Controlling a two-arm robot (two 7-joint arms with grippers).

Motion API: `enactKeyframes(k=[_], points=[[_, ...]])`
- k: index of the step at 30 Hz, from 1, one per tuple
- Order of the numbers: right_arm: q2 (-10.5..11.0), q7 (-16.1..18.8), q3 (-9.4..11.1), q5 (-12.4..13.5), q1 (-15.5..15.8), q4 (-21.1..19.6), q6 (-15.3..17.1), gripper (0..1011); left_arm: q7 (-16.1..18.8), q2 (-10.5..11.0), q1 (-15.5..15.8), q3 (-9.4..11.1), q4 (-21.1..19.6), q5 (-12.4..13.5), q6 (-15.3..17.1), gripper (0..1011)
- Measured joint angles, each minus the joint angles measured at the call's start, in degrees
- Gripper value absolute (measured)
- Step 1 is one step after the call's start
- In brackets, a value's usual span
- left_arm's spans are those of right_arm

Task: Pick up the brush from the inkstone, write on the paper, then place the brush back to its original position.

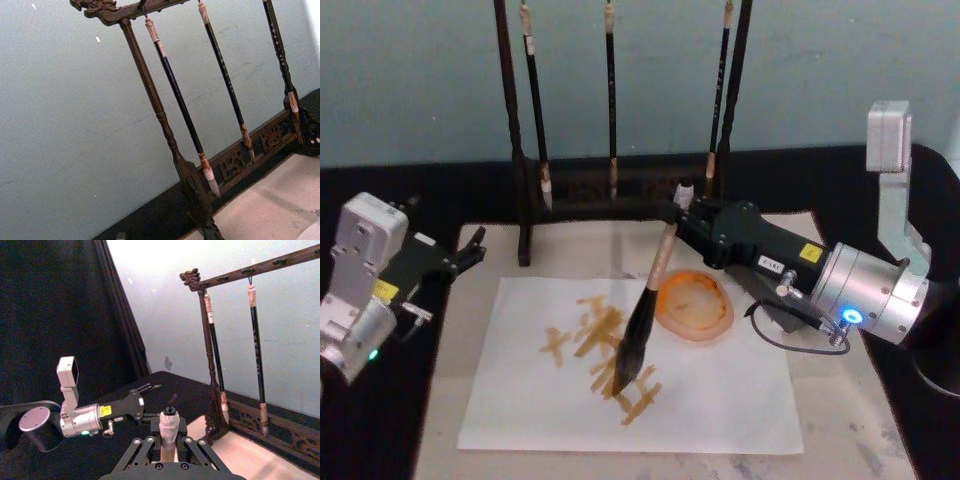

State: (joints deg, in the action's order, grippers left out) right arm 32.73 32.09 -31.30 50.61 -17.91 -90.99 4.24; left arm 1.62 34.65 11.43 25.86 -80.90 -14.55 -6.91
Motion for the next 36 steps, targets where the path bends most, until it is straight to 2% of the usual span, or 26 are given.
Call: enactKeyframes(k=[15, 26, 36], points=[[-1.2, -1.5, 1.8, -2.7, 1.2, 0.5, -2.2, 169, 0.0, 0.0, 0.0, 0.0, 0.0, 0.0, 0.0, 1010], [-2.4, -3.4, 3.2, -7.6, 2.1, 1.5, -5.9, 169, 0.0, 0.0, 0.0, 0.0, 0.0, 0.0, 0.0, 1009], [-3.5, -3.8, 4.7, -9.5, 2.7, 1.5, -7.1, 169, 0.0, 0.0, 0.0, 0.0, 0.0, 0.0, 0.0, 1010]])
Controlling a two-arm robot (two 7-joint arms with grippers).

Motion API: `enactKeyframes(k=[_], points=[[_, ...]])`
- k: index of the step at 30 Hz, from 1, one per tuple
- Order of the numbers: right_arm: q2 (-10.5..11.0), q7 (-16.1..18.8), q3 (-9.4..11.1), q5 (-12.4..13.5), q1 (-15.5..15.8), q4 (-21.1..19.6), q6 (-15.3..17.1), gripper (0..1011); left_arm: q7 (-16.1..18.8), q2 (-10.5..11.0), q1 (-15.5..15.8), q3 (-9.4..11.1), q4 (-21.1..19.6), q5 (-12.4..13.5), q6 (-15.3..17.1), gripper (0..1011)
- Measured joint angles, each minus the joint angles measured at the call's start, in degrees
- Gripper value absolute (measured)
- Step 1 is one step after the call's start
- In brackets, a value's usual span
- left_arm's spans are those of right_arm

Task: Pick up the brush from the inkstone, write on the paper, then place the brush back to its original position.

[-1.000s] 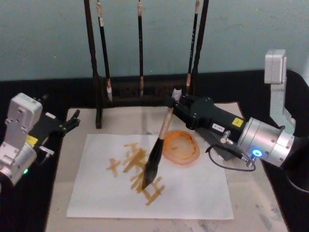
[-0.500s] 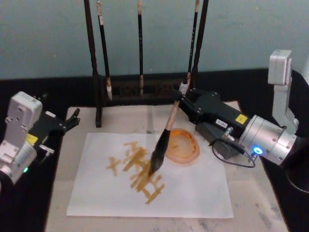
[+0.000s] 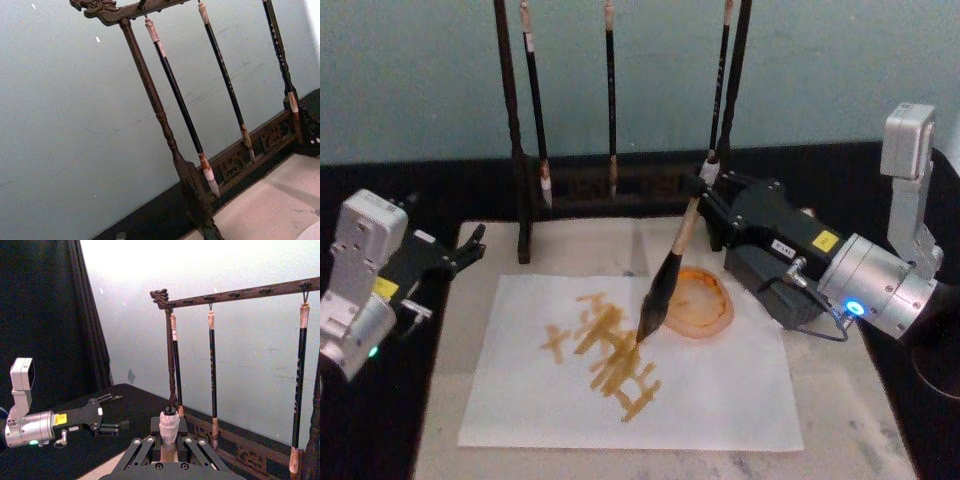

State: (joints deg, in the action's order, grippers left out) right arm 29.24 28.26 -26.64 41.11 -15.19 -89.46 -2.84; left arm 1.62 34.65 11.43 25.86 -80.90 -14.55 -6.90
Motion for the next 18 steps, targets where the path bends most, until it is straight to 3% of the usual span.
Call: enactKeyframes(k=[5, 9, 18], points=[[-0.3, 0.6, 0.6, -0.1, 0.3, -0.5, 0.3, 169, 0.0, 0.0, 0.0, 0.0, 0.0, 0.0, 0.0, 1010], [-0.4, 1.6, 0.9, 0.8, 0.6, -1.4, 2.2, 169, 0.0, 0.0, 0.0, 0.0, 0.0, 0.0, 0.0, 1010], [-0.1, 3.5, -0.1, 2.1, 0.7, -2.4, 4.8, 169, 0.0, 0.0, 0.0, 0.0, 0.0, 0.0, 0.0, 1010]])
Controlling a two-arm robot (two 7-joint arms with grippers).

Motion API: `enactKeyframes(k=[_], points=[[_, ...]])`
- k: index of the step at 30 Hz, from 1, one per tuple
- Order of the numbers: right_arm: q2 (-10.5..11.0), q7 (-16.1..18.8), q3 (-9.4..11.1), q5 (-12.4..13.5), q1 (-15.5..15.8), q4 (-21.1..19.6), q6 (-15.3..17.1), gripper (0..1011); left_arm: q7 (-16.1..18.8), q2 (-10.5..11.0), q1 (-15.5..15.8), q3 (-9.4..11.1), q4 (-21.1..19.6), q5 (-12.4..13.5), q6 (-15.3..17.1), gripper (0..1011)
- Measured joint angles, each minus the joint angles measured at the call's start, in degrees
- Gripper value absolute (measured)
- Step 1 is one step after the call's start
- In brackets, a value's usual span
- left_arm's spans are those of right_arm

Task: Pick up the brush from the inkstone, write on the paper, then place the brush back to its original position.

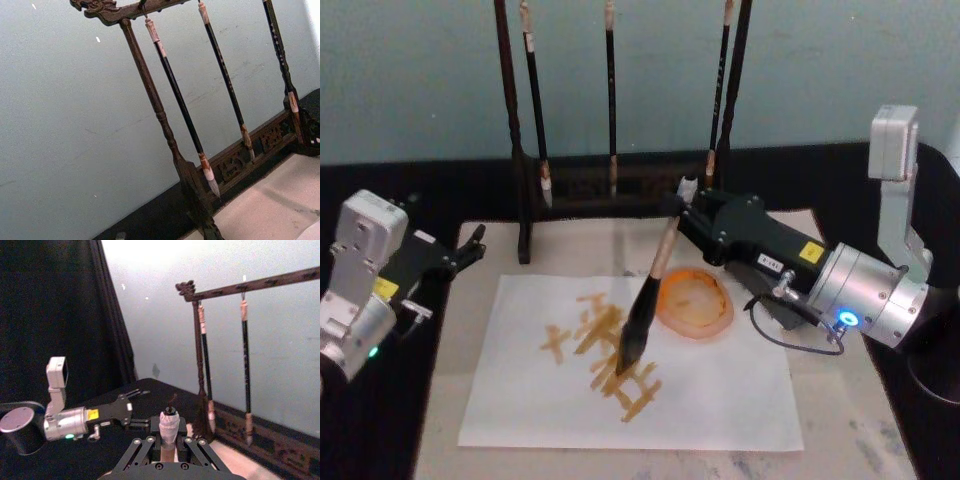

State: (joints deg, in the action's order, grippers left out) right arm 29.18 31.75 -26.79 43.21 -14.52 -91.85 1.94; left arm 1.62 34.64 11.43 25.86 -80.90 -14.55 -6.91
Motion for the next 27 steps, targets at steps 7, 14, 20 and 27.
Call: enactKeyframes(k=[7, 14, 20, 27], points=[[0.2, 1.3, -1.0, 1.4, -0.3, 0.1, 1.0, 169, 0.0, 0.0, 0.0, 0.0, 0.0, 0.0, 0.0, 1010], [0.5, 1.7, -1.7, 1.8, -0.4, 0.0, 0.5, 169, 0.0, 0.0, 0.0, 0.0, 0.0, 0.0, 0.0, 1010], [0.6, 0.9, -2.1, -0.3, -0.5, 0.2, -1.0, 169, 0.0, 0.0, 0.0, 0.0, 0.0, 0.0, 0.0, 1010], [0.5, 0.1, -2.1, -2.8, -0.3, 0.6, -2.3, 169, 0.0, 0.0, 0.0, 0.0, 0.0, 0.0, 0.0, 1010]])
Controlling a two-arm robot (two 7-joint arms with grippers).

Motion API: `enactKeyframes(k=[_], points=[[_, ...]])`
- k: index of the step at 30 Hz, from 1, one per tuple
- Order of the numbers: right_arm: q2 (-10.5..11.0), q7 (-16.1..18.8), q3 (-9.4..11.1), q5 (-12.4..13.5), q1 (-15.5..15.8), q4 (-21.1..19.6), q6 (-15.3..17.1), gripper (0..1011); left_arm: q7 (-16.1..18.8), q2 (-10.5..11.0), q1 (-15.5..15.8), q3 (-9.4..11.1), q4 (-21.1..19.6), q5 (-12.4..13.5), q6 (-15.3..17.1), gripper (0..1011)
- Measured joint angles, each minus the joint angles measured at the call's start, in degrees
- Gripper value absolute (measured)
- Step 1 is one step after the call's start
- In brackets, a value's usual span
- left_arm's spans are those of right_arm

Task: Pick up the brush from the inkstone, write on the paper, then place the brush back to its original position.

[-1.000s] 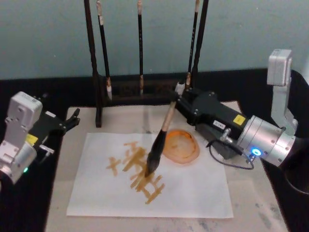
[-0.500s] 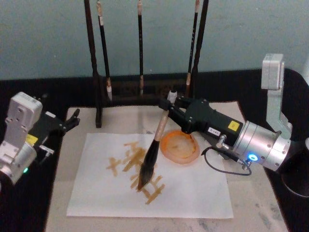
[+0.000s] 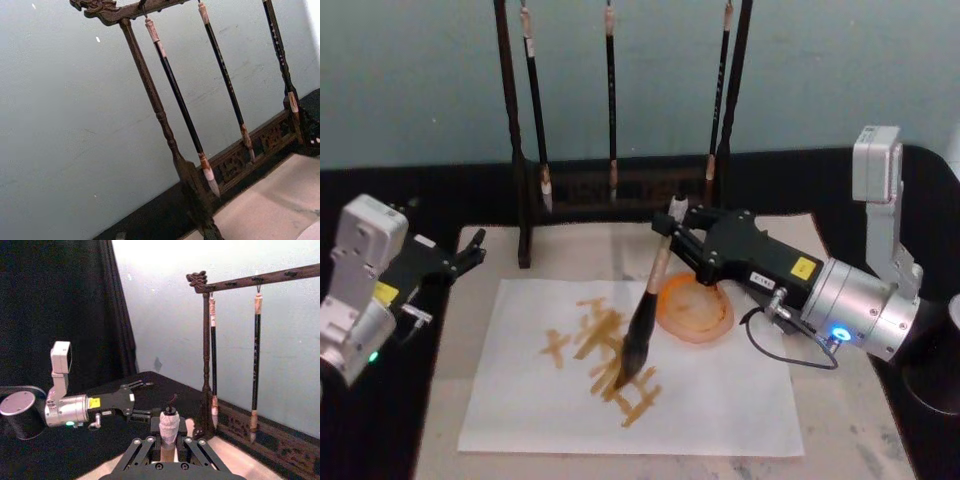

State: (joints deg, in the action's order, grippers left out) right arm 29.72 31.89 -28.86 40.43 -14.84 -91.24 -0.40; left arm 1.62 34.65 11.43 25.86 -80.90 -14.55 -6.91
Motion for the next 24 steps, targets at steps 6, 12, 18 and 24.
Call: enactKeyframes(k=[6, 12, 18, 24], points=[[-0.5, -0.8, 0.8, -1.1, 0.3, 0.4, -0.8, 169, 0.0, 0.0, 0.0, 0.0, 0.0, 0.0, 0.0, 1010], [-1.5, -2.3, 2.3, -2.8, 0.5, 1.4, -2.1, 169, 0.0, 0.0, 0.0, 0.0, 0.0, 0.0, 0.0, 1010], [-1.9, -2.7, 3.4, -3.3, 0.6, 1.9, -2.2, 169, 0.0, 0.0, 0.0, 0.0, 0.0, 0.0, 0.0, 1010], [-2.2, -2.3, 4.2, -3.3, 0.8, 1.9, -1.9, 169, 0.0, 0.0, 0.0, 0.0, 0.0, 0.0, 0.0, 1010]])
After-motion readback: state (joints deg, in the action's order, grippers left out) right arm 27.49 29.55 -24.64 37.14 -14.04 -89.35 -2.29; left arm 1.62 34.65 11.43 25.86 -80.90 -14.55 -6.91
